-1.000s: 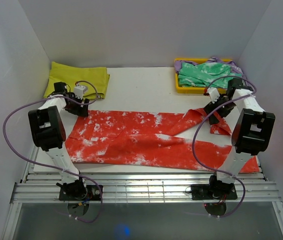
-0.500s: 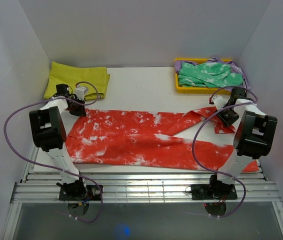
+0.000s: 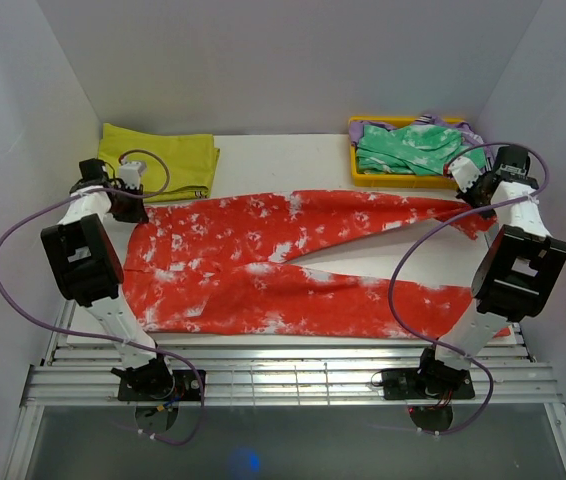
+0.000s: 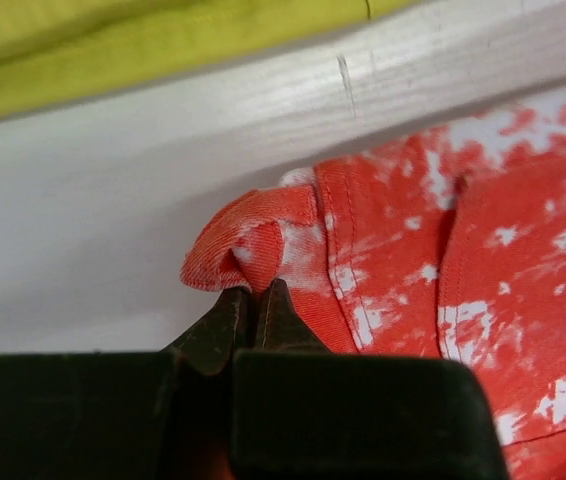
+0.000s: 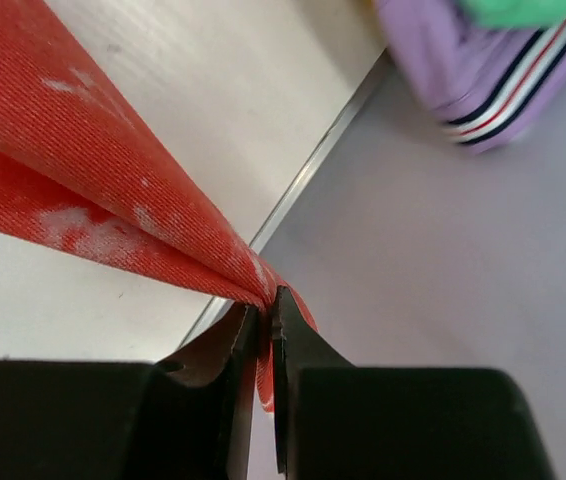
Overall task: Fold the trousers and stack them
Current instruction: Flatten the trousers out
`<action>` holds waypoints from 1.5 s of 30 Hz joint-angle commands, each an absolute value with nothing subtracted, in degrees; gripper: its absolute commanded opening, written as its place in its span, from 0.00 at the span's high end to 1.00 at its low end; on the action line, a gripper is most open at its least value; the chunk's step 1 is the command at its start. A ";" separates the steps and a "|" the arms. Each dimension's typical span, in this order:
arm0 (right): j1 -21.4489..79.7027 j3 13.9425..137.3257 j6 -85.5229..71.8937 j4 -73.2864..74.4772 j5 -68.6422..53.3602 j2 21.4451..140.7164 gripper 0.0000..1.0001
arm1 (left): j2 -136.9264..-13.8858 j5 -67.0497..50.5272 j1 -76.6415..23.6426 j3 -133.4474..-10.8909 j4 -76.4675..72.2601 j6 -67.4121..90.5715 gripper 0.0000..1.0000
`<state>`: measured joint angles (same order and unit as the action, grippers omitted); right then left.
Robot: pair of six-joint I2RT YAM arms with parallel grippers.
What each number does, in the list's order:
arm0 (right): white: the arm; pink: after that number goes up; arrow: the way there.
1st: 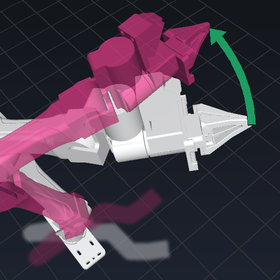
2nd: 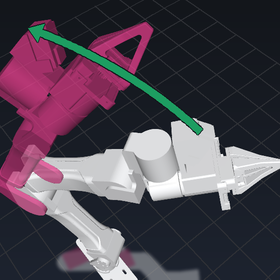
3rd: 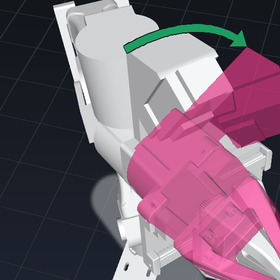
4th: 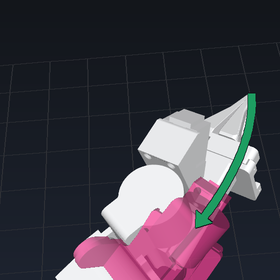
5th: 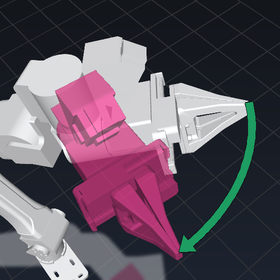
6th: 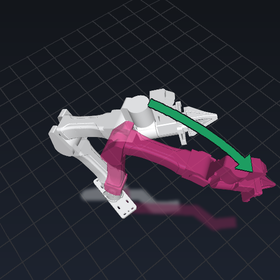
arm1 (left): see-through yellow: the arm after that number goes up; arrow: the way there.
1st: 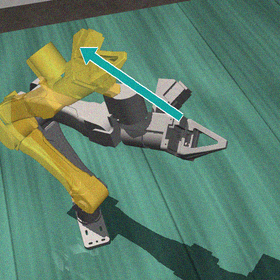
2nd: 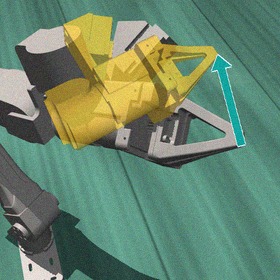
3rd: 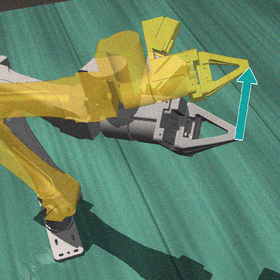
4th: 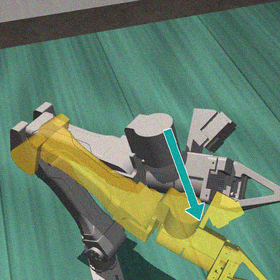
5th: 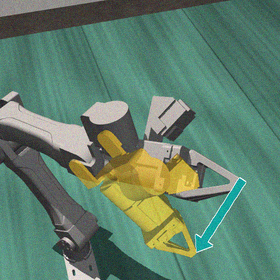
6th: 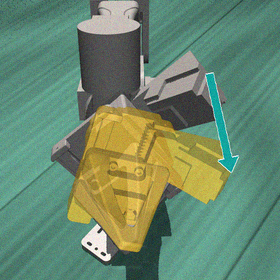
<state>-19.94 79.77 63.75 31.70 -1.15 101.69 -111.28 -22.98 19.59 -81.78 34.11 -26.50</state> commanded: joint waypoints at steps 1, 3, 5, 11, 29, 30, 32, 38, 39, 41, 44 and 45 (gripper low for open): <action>-21.36 83.07 71.01 25.93 0.62 98.00 0.92 | -110.21 -21.17 23.37 -87.97 31.99 -26.55 1.00; -21.45 80.87 74.08 24.44 -0.43 96.95 0.92 | -110.74 -22.84 23.64 -88.85 31.99 -26.02 1.00; -21.36 75.62 76.62 22.43 -0.97 96.07 0.92 | -111.27 -24.78 23.73 -89.64 31.47 -24.79 1.00; -21.36 65.58 78.66 13.63 2.80 96.23 0.92 | -114.34 -24.26 23.55 -92.02 29.88 -22.68 1.00; -25.05 75.09 81.59 39.01 -8.85 95.33 0.35 | -116.38 -21.88 24.61 -98.35 38.76 -30.41 0.35; -25.05 78.54 76.78 41.11 -10.44 97.19 0.35 | -115.85 -22.58 24.61 -98.09 39.28 -30.67 0.33; -25.05 84.52 72.62 45.79 -15.09 101.31 0.34 | -114.53 -25.12 24.52 -96.87 40.42 -32.07 0.15; -23.30 85.52 73.02 35.86 -20.13 103.35 0.35 | -110.39 -31.55 24.26 -95.36 43.67 -33.49 0.13; -23.03 85.78 74.69 36.90 -20.21 104.14 0.33 | -110.30 -32.34 24.17 -95.88 45.33 -33.49 0.13; -22.85 86.05 80.93 39.28 -20.74 105.72 0.31 | -110.21 -33.92 24.17 -96.41 46.84 -33.49 0.12; -22.68 83.68 86.63 38.59 -19.69 106.08 0.28 | -110.83 -34.72 24.17 -97.29 50.35 -33.31 0.11; -22.76 83.06 87.53 37.54 -19.69 106.08 0.27 | -110.92 -34.80 24.17 -97.29 50.97 -33.31 0.12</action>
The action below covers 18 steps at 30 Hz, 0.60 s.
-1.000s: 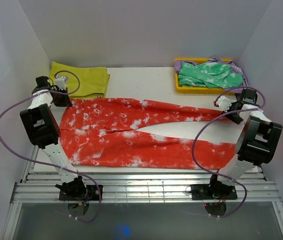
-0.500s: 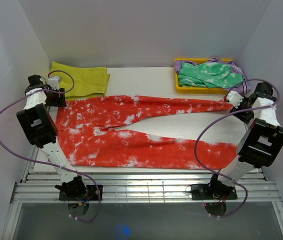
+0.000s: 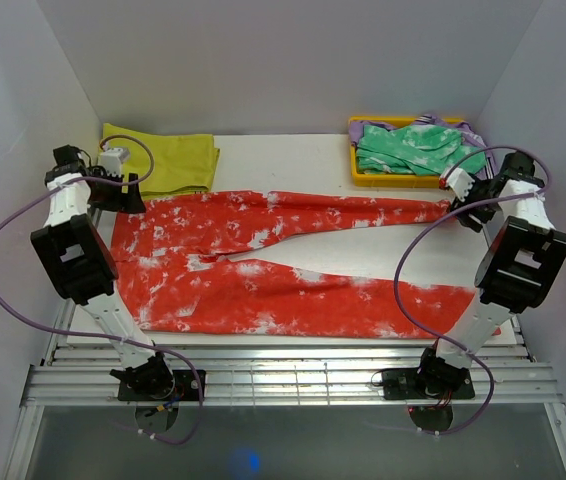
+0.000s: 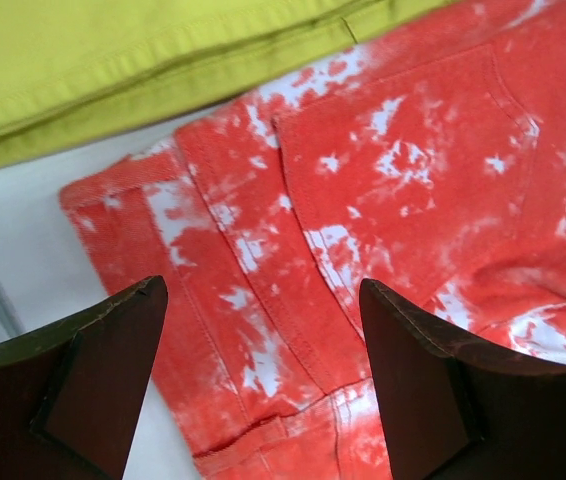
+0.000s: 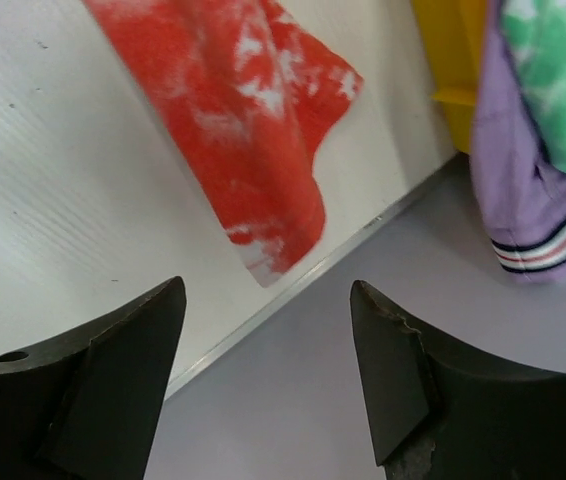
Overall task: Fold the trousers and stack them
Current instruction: Flatten the trousers out
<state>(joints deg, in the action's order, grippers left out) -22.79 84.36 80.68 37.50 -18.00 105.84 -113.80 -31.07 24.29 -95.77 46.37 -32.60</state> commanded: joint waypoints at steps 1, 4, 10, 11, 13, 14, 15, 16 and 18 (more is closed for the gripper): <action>-22.68 82.36 87.89 36.75 -19.69 105.91 0.27 | -110.92 -34.98 24.17 -96.95 51.32 -33.31 0.11; -21.45 76.67 88.50 29.64 -19.07 104.51 0.27 | -110.22 -35.59 24.17 -95.02 51.94 -32.87 0.11; -19.07 73.30 84.12 14.90 -15.21 106.08 0.45 | -109.95 -35.77 24.17 -92.82 51.50 -32.43 0.11; -18.64 72.87 83.33 12.94 -14.77 106.17 0.48 | -109.95 -35.86 24.17 -92.38 51.33 -32.34 0.11; -18.28 73.12 82.79 11.08 -13.80 106.61 0.63 | -109.78 -35.77 24.17 -91.67 50.72 -32.08 0.11; -18.02 73.47 82.71 10.29 -13.36 106.87 0.69 | -109.78 -35.60 24.17 -91.58 50.45 -31.99 0.11; -17.93 74.43 82.79 10.28 -12.92 107.14 0.80 | -109.95 -35.16 24.17 -91.67 50.28 -31.91 0.11; -17.84 75.05 82.71 10.28 -12.75 107.31 0.86 | -110.13 -34.81 24.26 -91.67 50.01 -31.82 0.11; -17.93 76.37 82.62 11.33 -12.83 107.14 0.92 | -110.39 -34.28 24.26 -91.84 49.40 -31.38 0.11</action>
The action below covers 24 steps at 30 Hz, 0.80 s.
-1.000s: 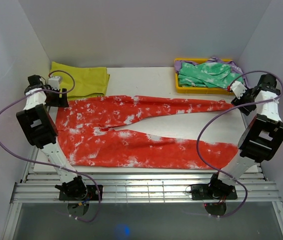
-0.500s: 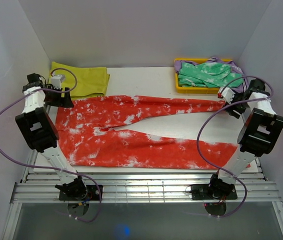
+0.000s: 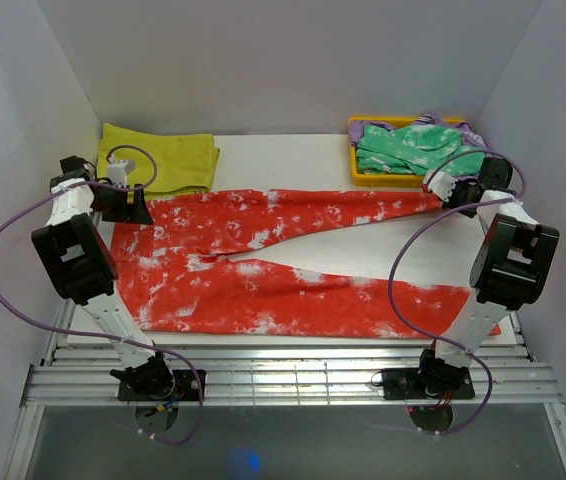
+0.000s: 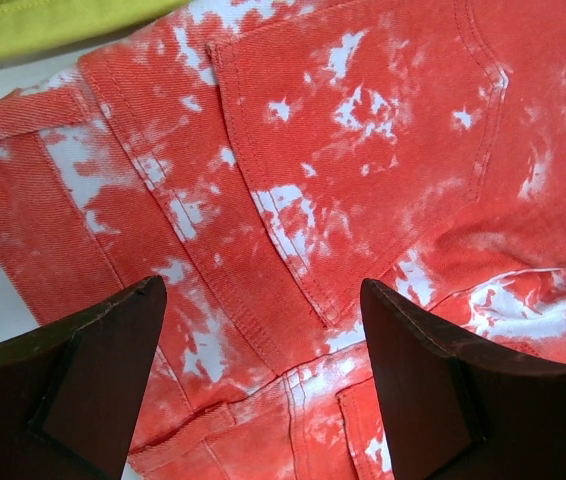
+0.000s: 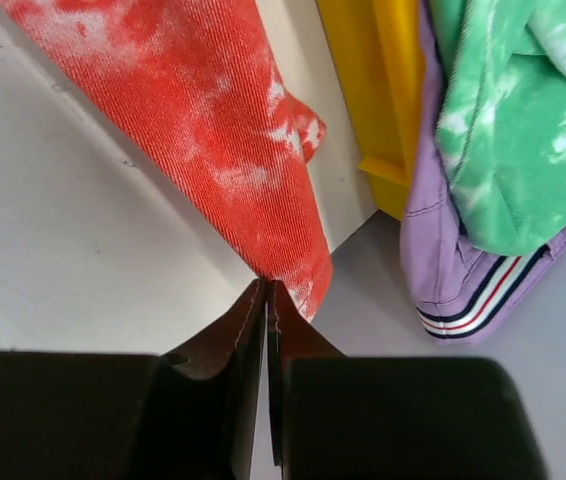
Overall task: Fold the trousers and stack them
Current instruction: Flatten the trousers out
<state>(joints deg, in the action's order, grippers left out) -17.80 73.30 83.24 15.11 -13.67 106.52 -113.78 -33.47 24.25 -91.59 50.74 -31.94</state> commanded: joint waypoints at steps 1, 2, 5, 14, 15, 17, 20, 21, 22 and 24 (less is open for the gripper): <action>-17.93 77.42 82.70 12.29 -13.01 106.88 0.92 | -110.65 -33.84 24.26 -91.85 49.13 -31.20 0.11; -18.02 77.78 82.71 14.74 -13.70 105.66 0.92 | -110.65 -33.75 24.26 -91.85 48.70 -31.11 0.11; -18.63 78.31 84.28 19.14 -17.03 101.10 0.92 | -110.48 -33.92 24.26 -91.85 48.25 -30.76 0.11; -23.38 61.30 103.35 36.74 -15.23 88.51 0.92 | -109.69 -33.14 25.05 -90.88 51.67 -34.19 0.14; -23.64 59.26 105.71 36.48 -13.90 88.51 0.92 | -110.12 -32.87 25.22 -90.97 52.29 -34.54 0.15; -24.34 55.30 106.52 32.71 -9.87 89.38 0.92 | -110.48 -32.17 25.31 -90.79 53.17 -35.24 0.15; -24.70 50.81 107.49 31.02 -5.99 91.66 0.92 | -111.97 -30.59 25.40 -90.96 55.27 -36.03 0.16; -24.70 50.28 107.75 31.98 -5.80 91.76 0.92 | -112.67 -29.72 25.31 -91.92 56.07 -36.64 0.17; -24.70 50.19 108.89 33.21 -5.80 91.50 0.92 | -113.89 -29.10 25.40 -92.37 56.86 -36.91 0.18; -24.70 49.92 109.60 36.81 -6.15 90.88 0.92 | -114.78 -27.17 25.49 -92.64 58.09 -38.05 0.23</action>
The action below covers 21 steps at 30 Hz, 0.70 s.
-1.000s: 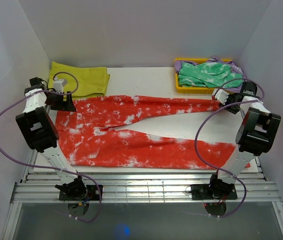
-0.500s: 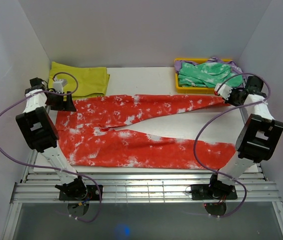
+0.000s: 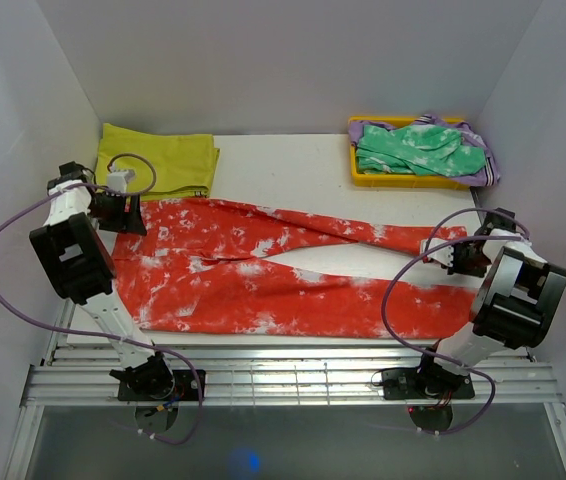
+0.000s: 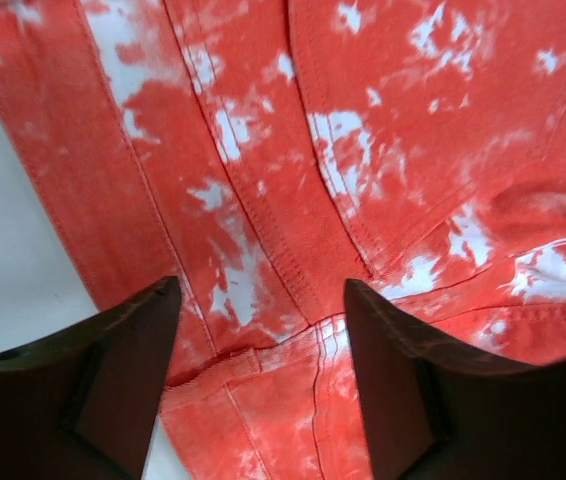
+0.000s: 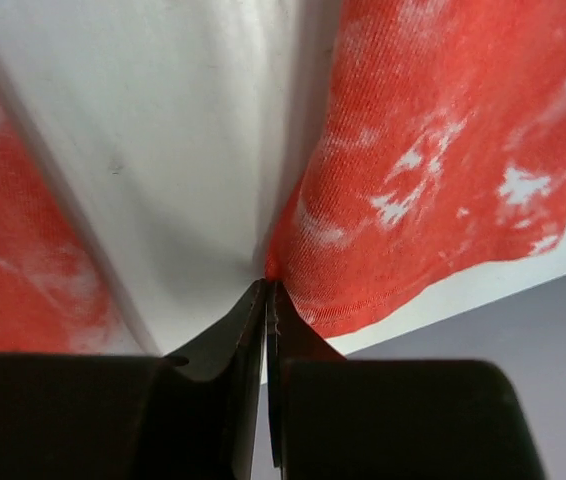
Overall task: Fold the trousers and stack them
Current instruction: Flatten the trousers out
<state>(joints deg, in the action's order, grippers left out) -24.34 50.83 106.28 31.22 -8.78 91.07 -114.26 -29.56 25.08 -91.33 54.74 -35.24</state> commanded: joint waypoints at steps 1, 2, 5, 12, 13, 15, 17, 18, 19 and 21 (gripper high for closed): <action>-24.78 49.83 110.12 37.78 -6.07 90.36 0.92 | -115.39 -26.72 25.40 -92.64 58.18 -38.58 0.26; -24.79 49.75 110.04 38.14 -5.63 90.26 0.92 | -115.57 -26.63 25.40 -92.90 59.05 -39.28 0.31; -25.05 52.28 106.71 38.58 -6.93 91.14 0.92 | -112.34 -33.45 25.31 -93.34 60.64 -44.89 0.36; -25.40 75.03 89.24 50.35 -16.25 96.85 0.36 | -99.06 -35.34 1.46 -86.57 50.64 -46.33 0.30; -26.10 78.10 88.25 54.62 -17.65 98.42 0.35 | -99.23 -34.90 -2.07 -86.83 49.67 -45.36 0.30; -26.72 85.41 84.40 57.29 -21.61 99.66 0.35 | -101.32 -33.14 -9.44 -88.06 46.94 -42.81 0.32; -27.33 89.28 81.58 59.76 -24.76 101.77 0.35 | -103.44 -32.52 -13.51 -88.85 44.49 -40.10 0.34; -27.33 92.34 79.91 60.37 -25.66 102.73 0.35 | -105.80 -31.82 -17.10 -88.86 43.25 -39.12 0.34; -27.42 93.94 76.50 61.77 -26.36 105.01 0.35 | -107.04 -31.47 -18.70 -89.12 41.68 -38.50 0.34; -27.33 98.58 72.27 63.01 -28.38 108.00 0.36 | -109.32 -30.15 -23.26 -89.47 39.91 -36.65 0.35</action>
<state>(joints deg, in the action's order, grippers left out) -27.16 93.38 82.30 55.44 -21.93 103.18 -106.08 -31.94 -20.60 -88.68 43.66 -40.38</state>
